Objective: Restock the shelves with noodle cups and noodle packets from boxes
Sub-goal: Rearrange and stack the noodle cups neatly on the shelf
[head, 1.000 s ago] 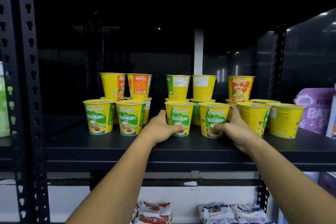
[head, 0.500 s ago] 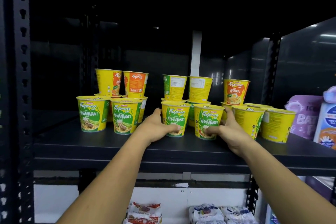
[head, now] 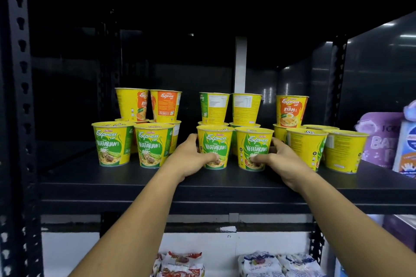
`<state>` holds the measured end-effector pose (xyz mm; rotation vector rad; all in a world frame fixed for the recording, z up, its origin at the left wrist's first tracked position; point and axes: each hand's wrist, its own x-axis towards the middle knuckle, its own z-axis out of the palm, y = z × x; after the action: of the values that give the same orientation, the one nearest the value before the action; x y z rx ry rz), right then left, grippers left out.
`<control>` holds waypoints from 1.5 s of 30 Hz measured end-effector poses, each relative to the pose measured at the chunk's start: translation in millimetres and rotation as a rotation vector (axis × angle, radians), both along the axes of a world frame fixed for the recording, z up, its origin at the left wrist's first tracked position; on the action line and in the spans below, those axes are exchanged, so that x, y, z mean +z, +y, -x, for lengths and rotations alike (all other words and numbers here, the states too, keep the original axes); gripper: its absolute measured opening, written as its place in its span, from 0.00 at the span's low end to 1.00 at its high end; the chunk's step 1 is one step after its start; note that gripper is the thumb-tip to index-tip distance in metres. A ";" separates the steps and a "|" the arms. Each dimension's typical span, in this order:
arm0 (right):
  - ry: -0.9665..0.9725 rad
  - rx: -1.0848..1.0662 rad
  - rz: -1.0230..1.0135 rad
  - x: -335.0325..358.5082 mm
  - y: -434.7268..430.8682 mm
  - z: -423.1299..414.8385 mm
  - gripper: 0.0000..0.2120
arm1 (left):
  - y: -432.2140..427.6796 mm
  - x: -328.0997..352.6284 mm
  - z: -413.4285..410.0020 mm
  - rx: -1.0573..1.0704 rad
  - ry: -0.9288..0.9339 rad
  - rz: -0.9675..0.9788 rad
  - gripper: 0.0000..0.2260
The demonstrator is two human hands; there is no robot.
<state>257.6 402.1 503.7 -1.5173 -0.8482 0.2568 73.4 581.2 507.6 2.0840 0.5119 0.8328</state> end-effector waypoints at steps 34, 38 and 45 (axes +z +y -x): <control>-0.068 -0.052 0.074 -2.0 4.8 -5.1 0.32 | -2.6 1.6 1.9 0.010 -0.012 0.000 0.26; -0.047 -0.072 0.063 -2.0 3.8 -6.0 0.36 | -4.9 2.3 4.4 0.050 -0.002 -0.012 0.27; -0.071 -0.209 0.005 1.5 -4.0 6.6 0.34 | -17.2 6.7 11.4 0.437 -0.081 -0.340 0.24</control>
<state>251.0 398.1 505.2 -1.6138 -0.7378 0.0512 62.0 564.0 514.3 2.2655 0.8483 1.3284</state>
